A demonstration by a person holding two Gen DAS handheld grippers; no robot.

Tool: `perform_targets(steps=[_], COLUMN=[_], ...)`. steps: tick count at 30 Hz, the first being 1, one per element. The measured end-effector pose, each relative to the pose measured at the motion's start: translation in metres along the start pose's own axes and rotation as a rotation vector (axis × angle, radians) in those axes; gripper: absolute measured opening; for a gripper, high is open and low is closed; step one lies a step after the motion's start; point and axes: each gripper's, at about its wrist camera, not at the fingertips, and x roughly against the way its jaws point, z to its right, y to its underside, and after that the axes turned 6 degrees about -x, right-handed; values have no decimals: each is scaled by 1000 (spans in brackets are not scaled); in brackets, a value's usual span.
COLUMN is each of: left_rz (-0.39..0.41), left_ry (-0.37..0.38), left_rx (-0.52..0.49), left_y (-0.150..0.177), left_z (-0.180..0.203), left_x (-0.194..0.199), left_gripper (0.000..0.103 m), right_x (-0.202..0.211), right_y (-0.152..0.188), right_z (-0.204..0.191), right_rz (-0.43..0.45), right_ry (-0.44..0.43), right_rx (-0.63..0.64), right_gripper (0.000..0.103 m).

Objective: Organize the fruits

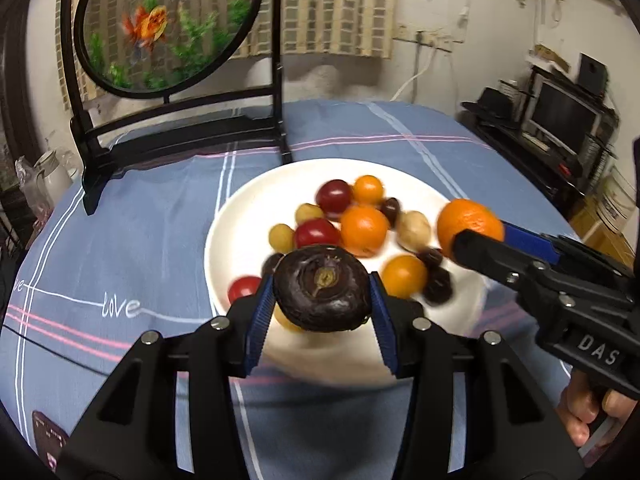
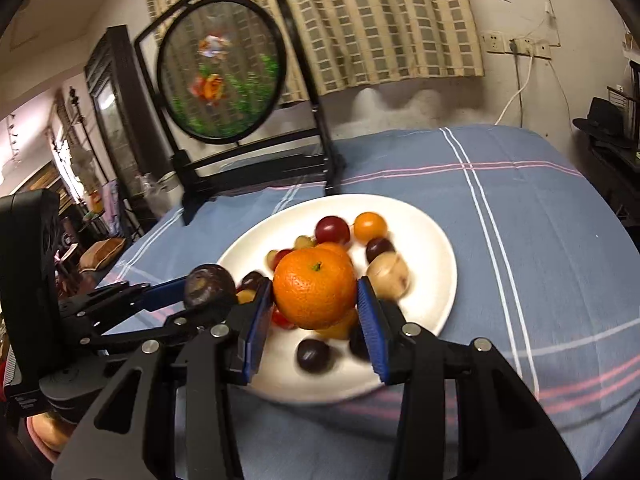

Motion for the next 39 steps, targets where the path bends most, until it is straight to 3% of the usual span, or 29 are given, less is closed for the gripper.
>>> perform_targets(steps=[5,6,8,9,13,14,16,25,29,39], left_rz=[-22,-15,8,19,31,41,44,79,64,55], left_ry=[-25,-44,-107,-126,-124,-123,-112,-109,-139,-130], left_rx=[24,21,18,17,17,26,28,42,33,34], left_y=[-13,-14,-13,-11,-1,6,18,80,96,108], left_z=[-12,-12,-12,-13,-14,-14,-13,-3,3,10], left_x=[-22,-20,-9,-3,31,42,57,109,113,118], left_gripper=[51,70,92,93,98,100,101,101,101,101], right_x=[-26,-28,-26,-21,8,19,41,101,106,110], right_y=[-11,-12,-12,-11,-7,-2,16,89,99,110], right_z=[9,10,10,10,2,0,-2,0,1,-2], right_rz=[-17,-25,-46,-37,-2,0,13,14,-5,-13], right_ry=[14,25,40,33,26,23,13,35,40,72], right_rx=[-1,4,8,7,52,66,88,193,204,237], right_gripper=[44,45,55,62,64,68,102,102,102,102])
